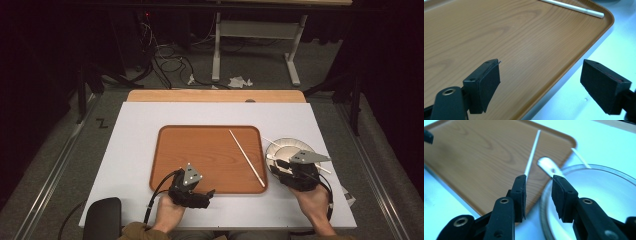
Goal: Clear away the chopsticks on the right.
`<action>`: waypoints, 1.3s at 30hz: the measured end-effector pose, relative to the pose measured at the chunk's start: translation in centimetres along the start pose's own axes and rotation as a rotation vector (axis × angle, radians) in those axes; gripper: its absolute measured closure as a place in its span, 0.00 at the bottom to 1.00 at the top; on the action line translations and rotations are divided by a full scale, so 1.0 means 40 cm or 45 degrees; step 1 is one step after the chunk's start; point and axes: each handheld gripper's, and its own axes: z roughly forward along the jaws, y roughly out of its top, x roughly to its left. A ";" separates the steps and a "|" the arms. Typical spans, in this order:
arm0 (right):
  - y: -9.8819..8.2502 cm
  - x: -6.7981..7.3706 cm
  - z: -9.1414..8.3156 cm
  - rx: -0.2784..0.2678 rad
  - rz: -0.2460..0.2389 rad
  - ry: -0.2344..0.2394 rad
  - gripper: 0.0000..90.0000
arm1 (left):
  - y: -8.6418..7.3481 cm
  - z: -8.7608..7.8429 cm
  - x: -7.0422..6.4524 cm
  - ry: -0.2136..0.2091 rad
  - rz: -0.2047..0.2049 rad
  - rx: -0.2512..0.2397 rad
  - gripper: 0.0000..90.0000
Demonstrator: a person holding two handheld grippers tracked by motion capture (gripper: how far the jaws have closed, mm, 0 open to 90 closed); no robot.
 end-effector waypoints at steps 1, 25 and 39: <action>-0.004 -0.008 -0.008 -0.012 0.015 -0.008 0.72 | 0.002 0.001 0.000 -0.004 0.003 0.000 0.18; -0.100 -0.197 -0.117 -0.062 0.258 -0.294 0.80 | 0.011 0.013 -0.001 0.002 0.015 0.004 0.18; -0.112 -0.271 -0.043 0.170 0.282 -0.291 0.81 | -0.011 -0.007 0.002 0.033 -0.016 0.009 0.18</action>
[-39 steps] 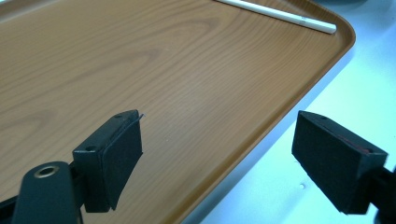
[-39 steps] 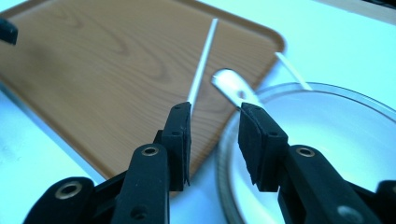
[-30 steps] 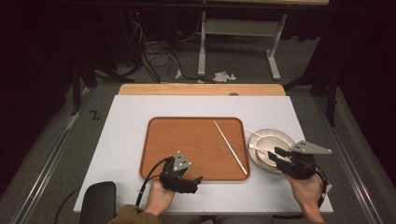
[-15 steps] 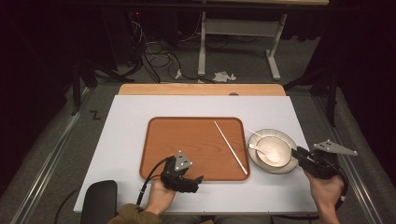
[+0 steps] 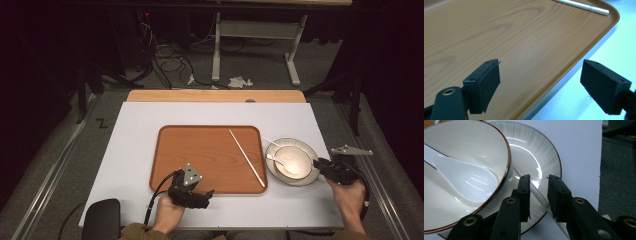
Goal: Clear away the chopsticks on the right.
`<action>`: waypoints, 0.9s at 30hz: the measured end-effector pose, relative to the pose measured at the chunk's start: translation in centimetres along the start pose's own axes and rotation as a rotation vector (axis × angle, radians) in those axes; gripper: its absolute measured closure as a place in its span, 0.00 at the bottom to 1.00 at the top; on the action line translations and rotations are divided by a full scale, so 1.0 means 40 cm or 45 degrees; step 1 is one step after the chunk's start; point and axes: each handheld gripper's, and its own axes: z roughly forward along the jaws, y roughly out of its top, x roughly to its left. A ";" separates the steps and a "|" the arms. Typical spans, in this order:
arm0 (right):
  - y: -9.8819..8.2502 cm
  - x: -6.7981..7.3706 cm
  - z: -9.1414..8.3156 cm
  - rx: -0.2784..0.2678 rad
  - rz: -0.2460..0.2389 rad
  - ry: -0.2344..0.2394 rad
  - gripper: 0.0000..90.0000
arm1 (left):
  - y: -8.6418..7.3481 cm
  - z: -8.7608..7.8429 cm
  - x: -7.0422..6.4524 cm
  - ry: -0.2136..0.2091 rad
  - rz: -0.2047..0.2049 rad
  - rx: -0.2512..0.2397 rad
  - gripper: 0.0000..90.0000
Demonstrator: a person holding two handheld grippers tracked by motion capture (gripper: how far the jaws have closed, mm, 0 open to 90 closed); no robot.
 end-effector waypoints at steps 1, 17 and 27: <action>0.000 0.000 0.000 0.000 0.000 0.000 0.81 | 0.000 0.000 0.000 0.000 0.000 0.000 0.18; 0.031 -0.027 0.065 0.102 0.002 0.062 0.87 | -0.026 -0.027 0.007 0.059 -0.057 -0.004 0.18; 0.056 -0.043 0.089 0.109 0.047 0.106 0.94 | -0.044 -0.044 0.007 0.101 -0.082 0.004 0.18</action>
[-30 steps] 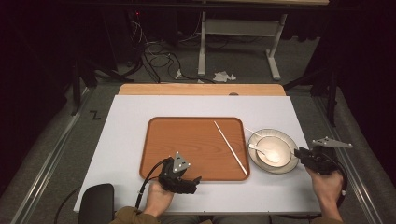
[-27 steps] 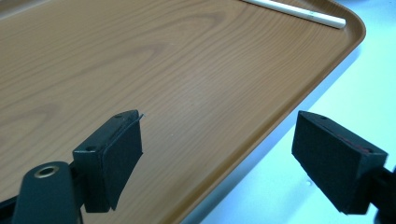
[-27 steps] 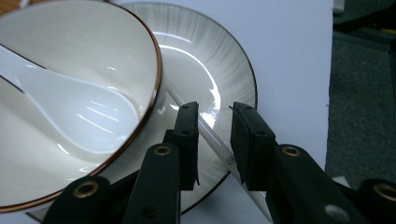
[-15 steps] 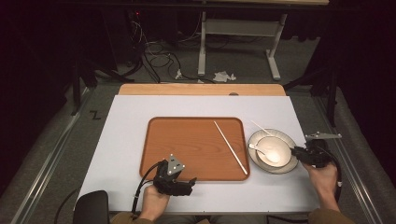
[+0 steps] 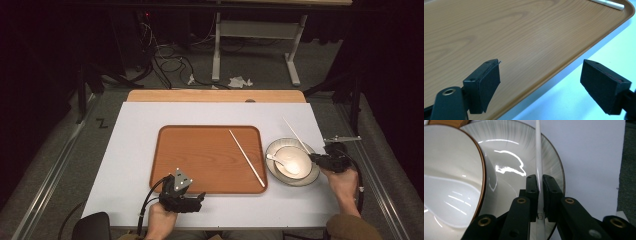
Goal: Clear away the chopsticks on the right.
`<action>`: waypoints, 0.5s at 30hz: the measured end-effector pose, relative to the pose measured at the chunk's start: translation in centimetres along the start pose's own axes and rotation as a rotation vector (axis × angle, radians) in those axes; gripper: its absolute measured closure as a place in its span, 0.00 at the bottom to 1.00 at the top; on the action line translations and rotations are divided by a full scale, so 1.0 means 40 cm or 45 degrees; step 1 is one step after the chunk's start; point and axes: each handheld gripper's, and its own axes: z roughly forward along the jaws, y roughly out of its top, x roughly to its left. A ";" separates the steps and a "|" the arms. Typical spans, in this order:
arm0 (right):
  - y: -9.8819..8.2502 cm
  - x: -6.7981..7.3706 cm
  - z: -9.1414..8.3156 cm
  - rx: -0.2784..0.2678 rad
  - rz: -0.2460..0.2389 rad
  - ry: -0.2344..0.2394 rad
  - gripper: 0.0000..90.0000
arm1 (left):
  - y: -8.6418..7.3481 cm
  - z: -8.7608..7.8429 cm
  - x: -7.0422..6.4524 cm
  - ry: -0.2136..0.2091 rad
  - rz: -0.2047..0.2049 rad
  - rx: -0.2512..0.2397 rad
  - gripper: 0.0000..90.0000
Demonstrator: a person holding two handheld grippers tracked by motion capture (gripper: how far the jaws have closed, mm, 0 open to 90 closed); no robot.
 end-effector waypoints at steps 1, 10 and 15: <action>0.004 0.000 -0.002 -0.016 0.000 -0.004 0.94 | -0.002 -0.004 0.001 0.002 -0.002 -0.001 0.18; 0.044 0.018 -0.020 -0.132 -0.033 0.008 0.94 | -0.016 -0.022 0.007 0.036 -0.034 -0.011 0.18; 0.059 0.031 -0.026 -0.175 -0.040 0.039 0.94 | -0.019 -0.030 0.014 0.047 -0.047 -0.018 0.18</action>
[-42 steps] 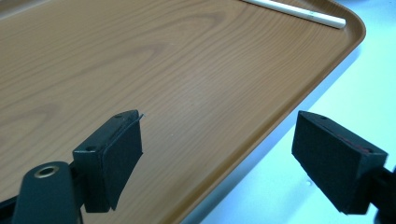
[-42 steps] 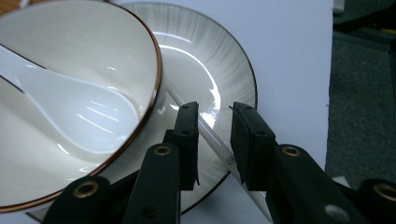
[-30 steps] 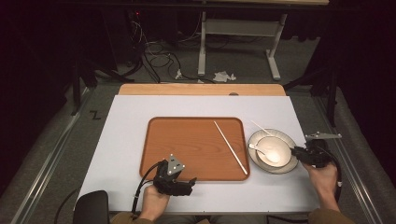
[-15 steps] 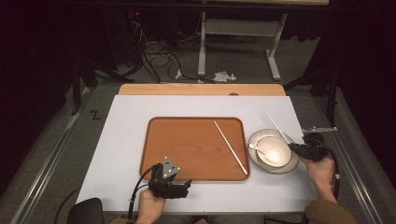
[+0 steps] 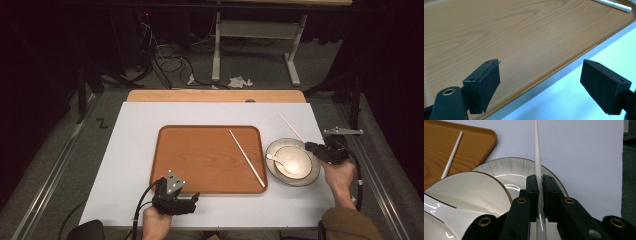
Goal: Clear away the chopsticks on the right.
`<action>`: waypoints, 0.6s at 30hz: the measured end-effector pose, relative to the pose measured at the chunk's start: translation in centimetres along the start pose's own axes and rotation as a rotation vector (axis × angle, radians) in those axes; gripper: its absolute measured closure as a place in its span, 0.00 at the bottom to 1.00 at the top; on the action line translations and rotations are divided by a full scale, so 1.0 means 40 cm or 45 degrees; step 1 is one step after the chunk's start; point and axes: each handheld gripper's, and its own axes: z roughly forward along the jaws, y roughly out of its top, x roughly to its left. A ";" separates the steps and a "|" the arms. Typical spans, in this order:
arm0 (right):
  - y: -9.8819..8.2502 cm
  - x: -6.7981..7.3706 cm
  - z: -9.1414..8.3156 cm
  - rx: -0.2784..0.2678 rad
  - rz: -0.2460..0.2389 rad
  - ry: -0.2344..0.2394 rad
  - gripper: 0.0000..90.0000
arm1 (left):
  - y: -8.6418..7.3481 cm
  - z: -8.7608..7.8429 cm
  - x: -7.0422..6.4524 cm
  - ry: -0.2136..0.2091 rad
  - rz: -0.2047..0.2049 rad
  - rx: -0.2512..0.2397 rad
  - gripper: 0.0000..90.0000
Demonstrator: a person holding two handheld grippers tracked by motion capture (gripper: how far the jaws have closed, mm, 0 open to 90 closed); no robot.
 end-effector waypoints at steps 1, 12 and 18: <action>0.000 0.000 0.000 0.000 0.000 0.000 0.94 | 0.000 0.000 0.000 0.000 0.000 0.000 0.18; 0.015 0.053 -0.014 -0.070 -0.022 0.076 0.94 | 0.002 0.014 -0.010 -0.049 0.026 0.019 0.18; 0.012 0.071 -0.024 -0.084 -0.033 0.105 0.94 | 0.010 0.029 -0.003 -0.012 -0.014 0.022 0.18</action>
